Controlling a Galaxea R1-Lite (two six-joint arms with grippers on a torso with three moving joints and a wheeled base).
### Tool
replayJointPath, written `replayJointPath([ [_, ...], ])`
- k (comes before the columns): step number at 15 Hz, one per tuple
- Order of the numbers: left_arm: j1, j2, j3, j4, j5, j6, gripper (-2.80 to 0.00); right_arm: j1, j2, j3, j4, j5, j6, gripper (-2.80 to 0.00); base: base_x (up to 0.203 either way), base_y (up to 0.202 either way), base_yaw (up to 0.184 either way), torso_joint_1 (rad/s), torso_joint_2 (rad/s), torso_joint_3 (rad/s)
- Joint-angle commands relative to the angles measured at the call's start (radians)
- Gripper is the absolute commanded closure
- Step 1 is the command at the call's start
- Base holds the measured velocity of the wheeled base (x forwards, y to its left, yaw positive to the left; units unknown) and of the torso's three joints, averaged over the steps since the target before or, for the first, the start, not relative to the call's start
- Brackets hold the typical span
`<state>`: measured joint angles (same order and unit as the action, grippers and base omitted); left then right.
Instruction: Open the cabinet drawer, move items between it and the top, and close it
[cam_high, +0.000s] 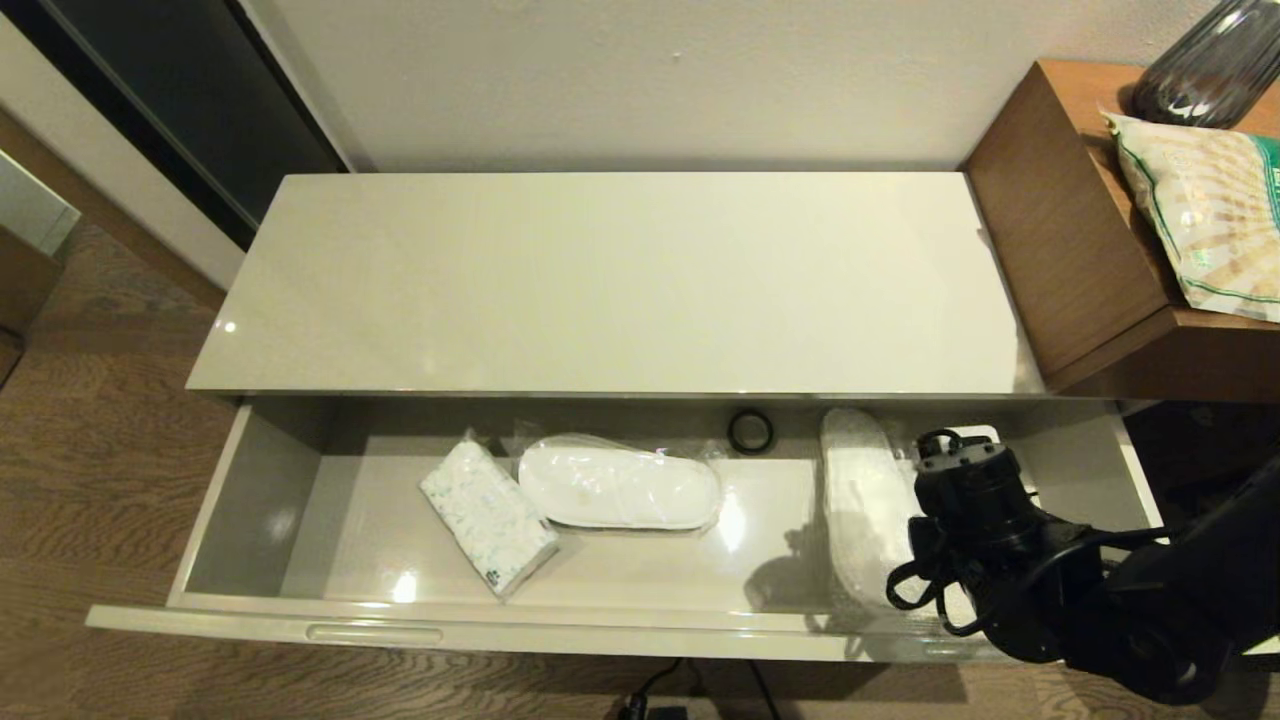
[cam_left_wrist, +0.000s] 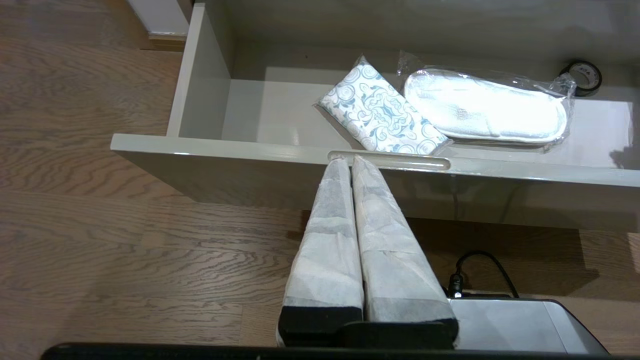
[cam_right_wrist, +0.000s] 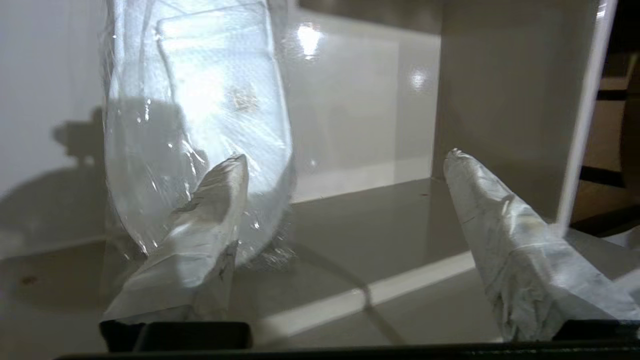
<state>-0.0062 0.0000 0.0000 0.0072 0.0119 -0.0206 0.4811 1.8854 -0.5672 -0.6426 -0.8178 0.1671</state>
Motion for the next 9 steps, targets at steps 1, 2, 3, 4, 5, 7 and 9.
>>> replayJointPath([
  [1,0.000,-0.002,0.000,0.000,0.000,-0.001,0.00,0.001,-0.133,0.054,0.005,0.004,-0.036,-2.80,0.000,0.000,0.000,0.000,0.00,0.000],
  [2,0.000,-0.002,0.000,0.000,0.000,-0.001,0.00,0.006,-0.205,0.081,0.022,0.006,-0.054,0.00,0.000,0.000,0.000,0.000,0.00,0.000],
  [3,0.000,-0.002,0.000,0.000,0.000,-0.001,0.00,0.011,-0.292,0.106,0.052,0.007,-0.066,0.00,0.000,0.000,0.000,0.000,0.00,0.000],
  [4,0.000,-0.002,0.000,0.000,0.000,-0.001,0.00,0.015,-0.391,0.128,0.099,0.008,-0.074,0.00,0.000,0.000,0.000,0.000,0.00,0.000],
  [5,0.000,-0.002,0.000,0.000,0.000,-0.001,0.00,0.018,-0.494,0.146,0.161,0.008,-0.079,0.00,0.000,0.000,0.000,0.000,0.00,0.000],
  [7,0.000,-0.002,0.000,0.000,0.000,-0.001,0.00,0.021,-0.724,0.152,0.352,0.006,-0.086,0.00,0.000,0.000,0.000,0.000,0.00,0.000],
  [9,0.000,-0.002,0.000,0.000,0.000,-0.001,0.00,0.016,-0.972,0.111,0.658,0.006,-0.088,0.00,0.000,0.000,0.000,0.000,0.00,0.000],
])
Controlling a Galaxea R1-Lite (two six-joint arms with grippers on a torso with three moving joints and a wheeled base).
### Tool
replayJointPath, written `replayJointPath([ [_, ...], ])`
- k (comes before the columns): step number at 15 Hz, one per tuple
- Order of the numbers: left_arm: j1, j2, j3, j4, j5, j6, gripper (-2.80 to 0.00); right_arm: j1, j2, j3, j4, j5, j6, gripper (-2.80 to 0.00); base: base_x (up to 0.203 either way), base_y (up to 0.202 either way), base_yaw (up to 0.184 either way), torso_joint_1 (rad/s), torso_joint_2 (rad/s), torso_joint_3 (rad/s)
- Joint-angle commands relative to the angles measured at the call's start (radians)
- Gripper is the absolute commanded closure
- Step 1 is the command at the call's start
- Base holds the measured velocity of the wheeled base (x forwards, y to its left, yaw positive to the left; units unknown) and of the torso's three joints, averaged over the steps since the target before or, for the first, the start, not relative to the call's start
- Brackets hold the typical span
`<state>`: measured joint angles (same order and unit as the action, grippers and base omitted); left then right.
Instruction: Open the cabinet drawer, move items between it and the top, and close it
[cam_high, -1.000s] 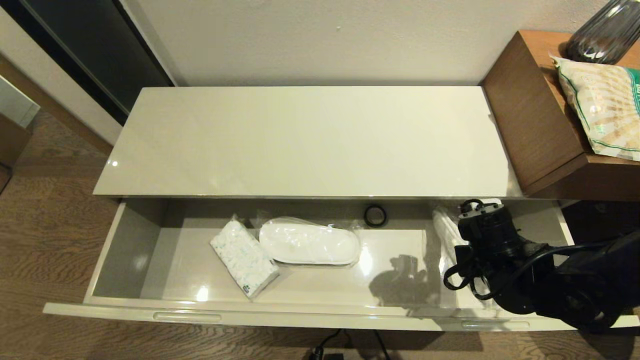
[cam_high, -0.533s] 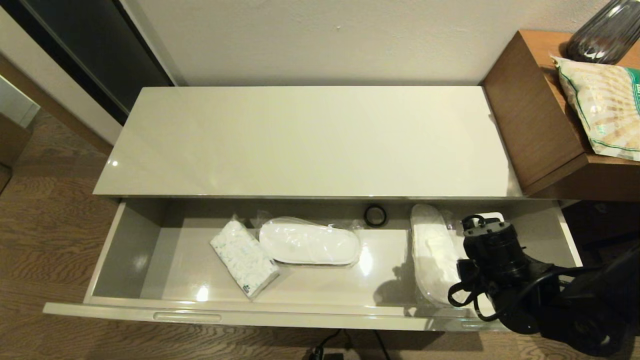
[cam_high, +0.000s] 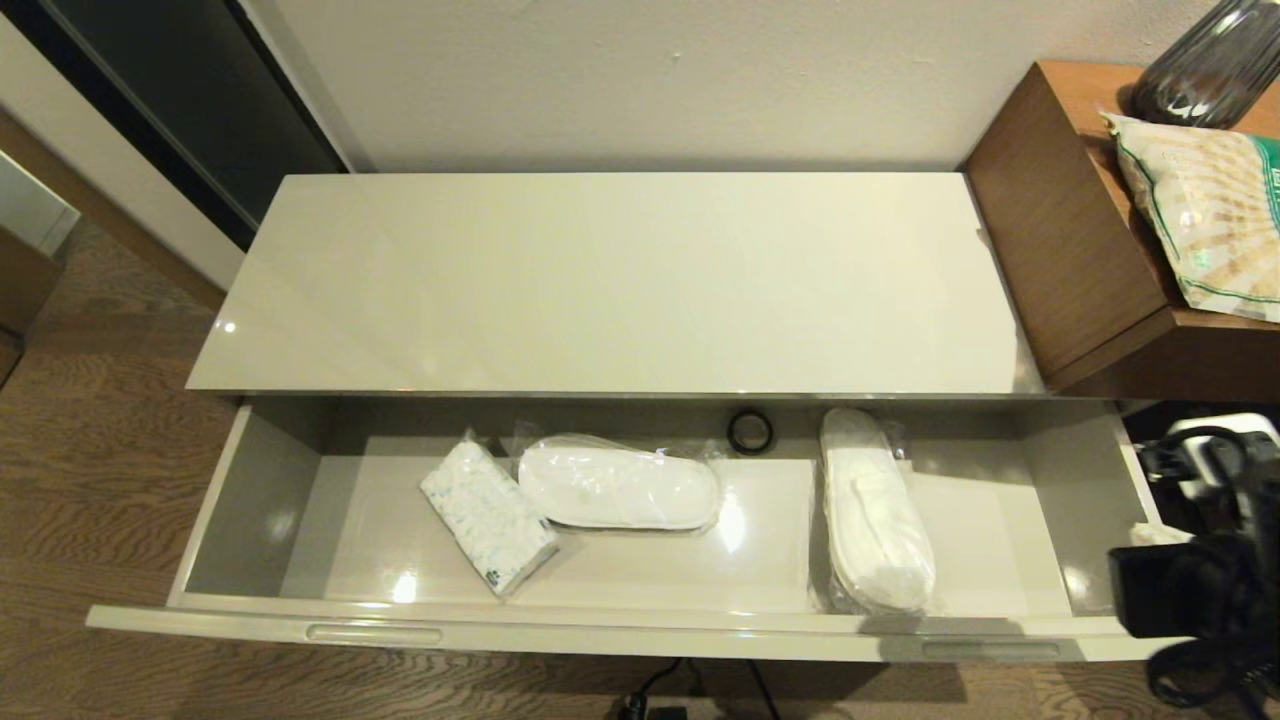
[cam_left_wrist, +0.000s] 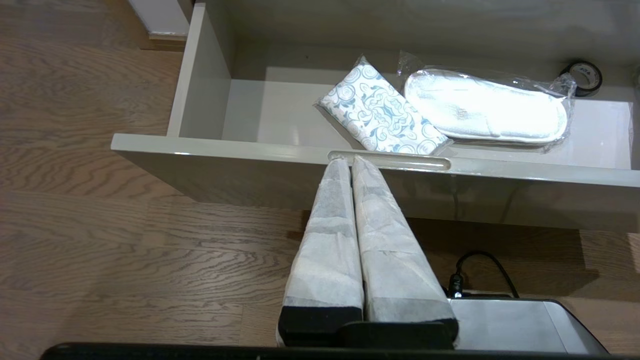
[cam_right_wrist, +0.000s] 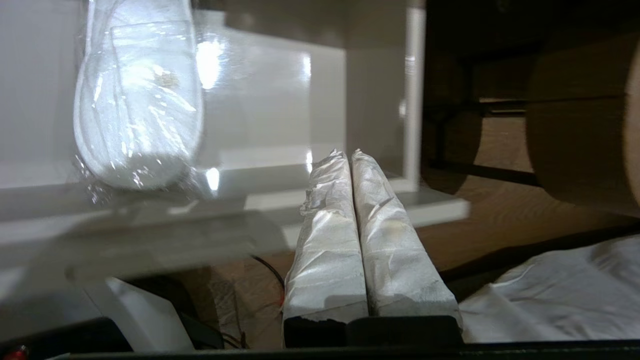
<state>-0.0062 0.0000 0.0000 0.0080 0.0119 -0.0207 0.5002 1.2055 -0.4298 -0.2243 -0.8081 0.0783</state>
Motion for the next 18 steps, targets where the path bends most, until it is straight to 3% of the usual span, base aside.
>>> replayJointPath([
  [1,0.000,-0.002,0.000,0.000,0.000,-0.001,0.00,-0.012,-0.408,-0.076,0.438,-0.001,0.000,0.00,0.000,0.000,0.000,0.000,0.00,0.000],
  [2,0.000,-0.002,0.000,0.000,0.000,-0.001,0.00,-0.027,-0.513,-0.166,0.676,0.011,0.001,0.00,0.000,0.000,0.000,0.000,0.00,0.000],
  [4,0.000,-0.002,0.000,0.000,0.000,-0.001,0.00,-0.102,-0.619,-0.410,1.003,0.081,0.009,0.00,0.000,0.000,0.000,0.000,0.00,0.000],
  [6,0.000,-0.002,0.000,0.000,0.000,-0.001,0.00,-0.286,-0.688,-0.627,1.307,0.281,0.014,0.00,0.000,0.000,0.000,0.000,0.00,0.000],
  [8,0.000,0.000,0.000,0.000,0.000,-0.001,0.00,-0.431,-0.833,-0.685,1.448,0.449,0.011,0.00,0.000,0.000,0.000,0.000,0.00,0.000],
  [11,0.000,-0.002,0.000,0.000,0.000,-0.001,0.00,-0.473,-1.117,-0.544,1.469,0.485,-0.024,0.00,0.000,0.000,0.000,0.000,0.00,0.000],
  [13,0.000,-0.002,0.000,0.000,0.000,-0.001,0.00,-0.487,-1.216,-0.473,1.438,0.473,0.019,0.00,0.000,0.000,0.000,0.000,0.00,0.000],
  [15,0.000,-0.002,0.000,0.000,0.000,-0.001,0.00,-0.495,-1.214,-0.407,1.195,0.470,0.134,0.00,0.000,0.000,0.000,0.000,0.00,0.000],
  [16,0.000,-0.002,0.000,0.000,0.000,-0.001,0.00,-0.497,-1.212,-0.355,1.078,0.477,0.154,0.00,0.000,0.000,0.000,0.000,0.00,0.000],
  [18,0.000,-0.002,0.000,0.000,0.000,-0.001,0.00,-0.498,-1.209,-0.215,0.922,0.485,0.111,0.00,0.000,0.000,0.000,0.000,0.00,0.000],
])
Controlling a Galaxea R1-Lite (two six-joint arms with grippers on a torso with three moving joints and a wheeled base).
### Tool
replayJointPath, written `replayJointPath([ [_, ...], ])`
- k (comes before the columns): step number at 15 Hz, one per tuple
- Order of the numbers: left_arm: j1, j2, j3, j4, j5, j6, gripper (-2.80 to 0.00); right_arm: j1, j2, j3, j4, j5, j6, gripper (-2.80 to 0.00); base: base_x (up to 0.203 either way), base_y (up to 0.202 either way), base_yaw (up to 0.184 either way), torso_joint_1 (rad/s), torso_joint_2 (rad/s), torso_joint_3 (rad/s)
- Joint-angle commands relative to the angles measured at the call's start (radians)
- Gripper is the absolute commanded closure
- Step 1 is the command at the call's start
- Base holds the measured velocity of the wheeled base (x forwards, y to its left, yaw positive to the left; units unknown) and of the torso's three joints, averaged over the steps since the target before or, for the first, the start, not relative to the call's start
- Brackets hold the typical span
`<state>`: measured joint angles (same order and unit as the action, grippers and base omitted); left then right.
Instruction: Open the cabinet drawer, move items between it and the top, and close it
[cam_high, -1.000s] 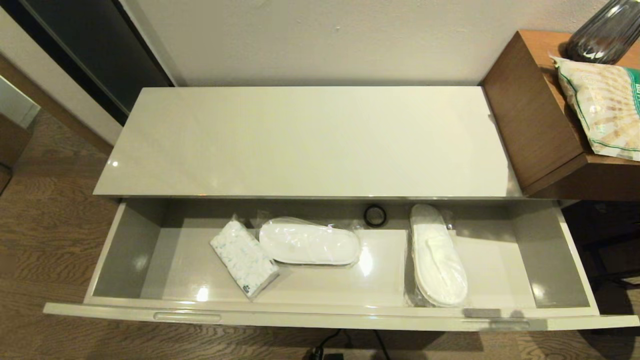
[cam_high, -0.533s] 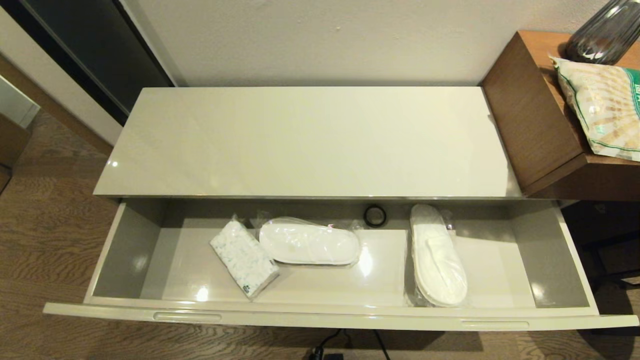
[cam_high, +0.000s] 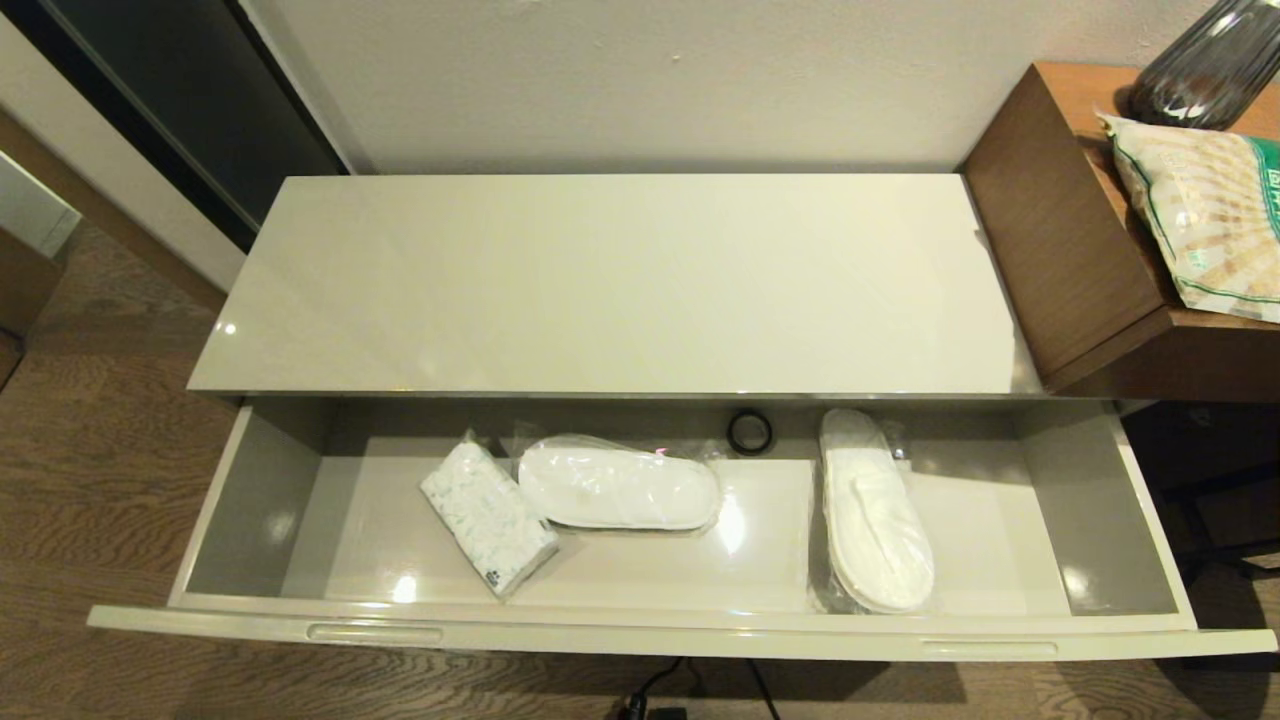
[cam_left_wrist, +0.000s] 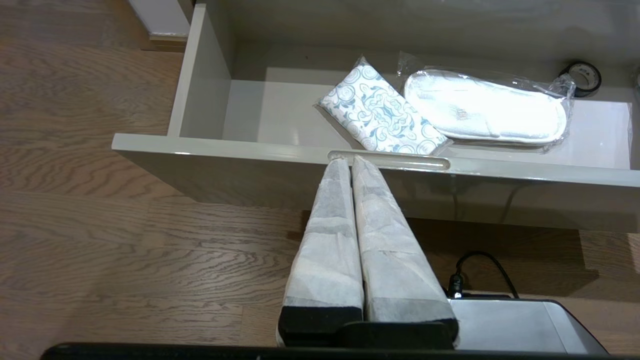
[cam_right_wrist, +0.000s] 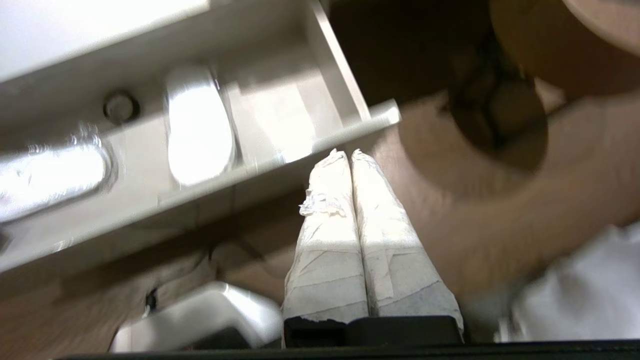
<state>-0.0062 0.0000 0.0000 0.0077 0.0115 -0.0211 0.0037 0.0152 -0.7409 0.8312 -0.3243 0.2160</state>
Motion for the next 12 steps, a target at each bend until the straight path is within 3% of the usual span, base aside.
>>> replayJointPath([
  [1,0.000,-0.002,0.000,0.000,0.001,0.000,0.00,-0.002,-0.018,0.182,-0.208,0.006,-0.065,0.00,0.000,0.000,0.000,0.000,0.00,0.000],
  [4,0.000,-0.002,0.000,0.000,0.001,0.000,0.00,-0.002,-0.018,0.535,-0.560,0.050,-0.166,0.00,0.000,0.000,0.000,0.000,0.00,0.000],
  [5,0.000,-0.002,0.000,0.000,0.001,0.000,0.00,-0.002,-0.017,0.632,-0.713,0.094,-0.195,0.00,0.000,0.000,0.000,0.000,0.00,0.000],
  [6,0.000,-0.002,0.000,0.000,0.001,0.000,0.00,-0.002,-0.017,0.688,-0.821,0.222,-0.214,0.00,0.000,0.000,0.000,0.000,0.00,0.000],
  [7,0.000,-0.002,0.000,0.000,0.001,0.000,0.00,-0.002,-0.017,0.725,-0.844,0.325,-0.238,0.00,0.000,0.000,0.000,0.000,0.00,0.000],
  [8,0.000,-0.002,0.000,0.000,0.001,0.000,0.00,-0.002,-0.017,0.736,-0.837,0.352,-0.268,0.00,0.000,0.000,0.000,0.000,0.00,0.000],
  [12,0.000,-0.002,0.000,0.000,0.001,0.000,0.00,-0.002,-0.016,0.741,-0.827,0.328,-0.264,0.00,0.000,0.000,0.000,0.000,0.00,0.000],
])
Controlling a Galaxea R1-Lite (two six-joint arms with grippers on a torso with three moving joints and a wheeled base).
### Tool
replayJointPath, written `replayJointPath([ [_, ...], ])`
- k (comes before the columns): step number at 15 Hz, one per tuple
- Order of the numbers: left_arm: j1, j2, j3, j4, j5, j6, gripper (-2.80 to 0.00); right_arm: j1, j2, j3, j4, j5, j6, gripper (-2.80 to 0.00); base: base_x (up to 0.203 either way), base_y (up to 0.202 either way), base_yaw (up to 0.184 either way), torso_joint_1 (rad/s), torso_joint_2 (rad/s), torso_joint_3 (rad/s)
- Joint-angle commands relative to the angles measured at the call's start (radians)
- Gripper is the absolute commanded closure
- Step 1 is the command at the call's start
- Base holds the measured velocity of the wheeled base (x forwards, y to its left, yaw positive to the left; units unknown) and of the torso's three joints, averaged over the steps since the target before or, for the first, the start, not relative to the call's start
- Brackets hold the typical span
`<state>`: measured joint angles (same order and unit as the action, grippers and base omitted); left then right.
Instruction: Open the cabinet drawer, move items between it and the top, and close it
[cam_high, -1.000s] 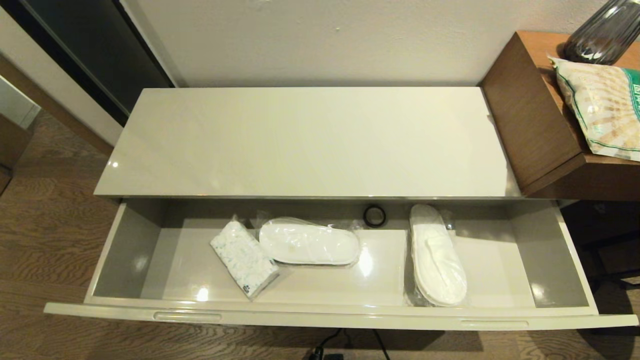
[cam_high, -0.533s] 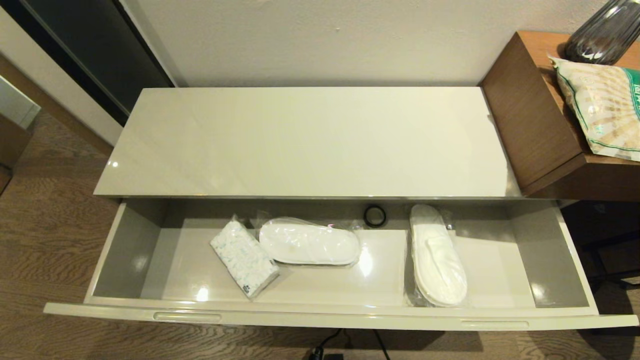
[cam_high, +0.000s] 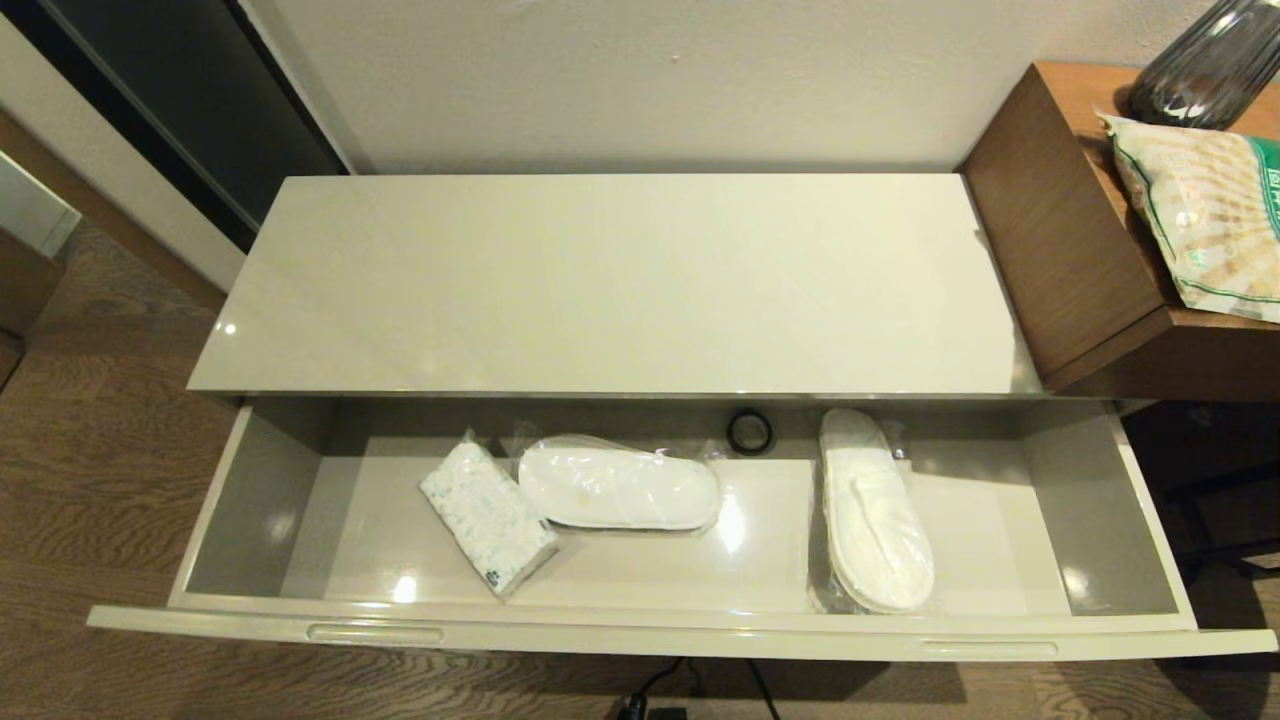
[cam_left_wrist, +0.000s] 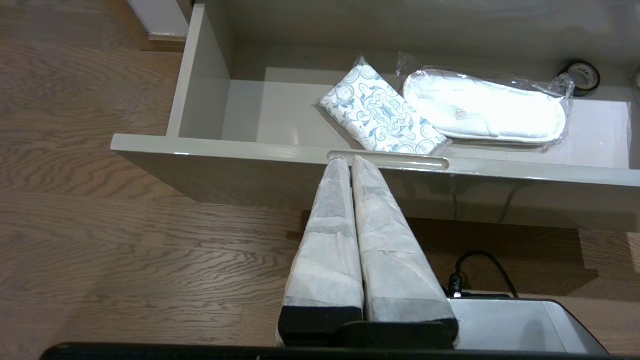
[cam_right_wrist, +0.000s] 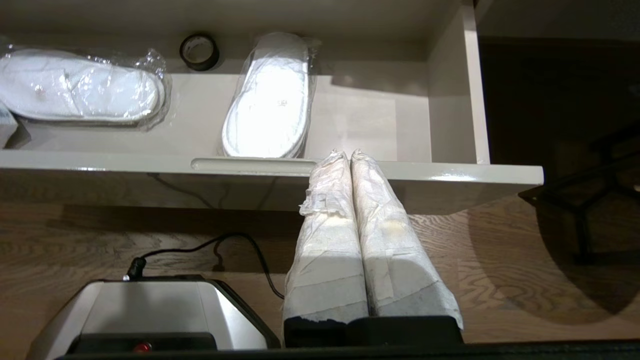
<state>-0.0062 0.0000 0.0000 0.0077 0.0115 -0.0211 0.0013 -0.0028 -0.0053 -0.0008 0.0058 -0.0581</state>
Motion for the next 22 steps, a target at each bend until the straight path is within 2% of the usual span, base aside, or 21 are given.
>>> replayJointPath([
  [1,0.000,-0.002,0.000,0.000,0.001,0.000,0.00,0.000,0.003,0.004,0.005,-0.004,0.019,0.00,0.000,0.000,0.000,0.000,0.00,0.000],
  [22,0.000,-0.002,0.000,0.000,0.001,0.000,0.00,0.000,0.003,0.005,0.001,-0.005,0.053,0.00,0.000,0.000,0.000,0.000,0.00,0.000],
])
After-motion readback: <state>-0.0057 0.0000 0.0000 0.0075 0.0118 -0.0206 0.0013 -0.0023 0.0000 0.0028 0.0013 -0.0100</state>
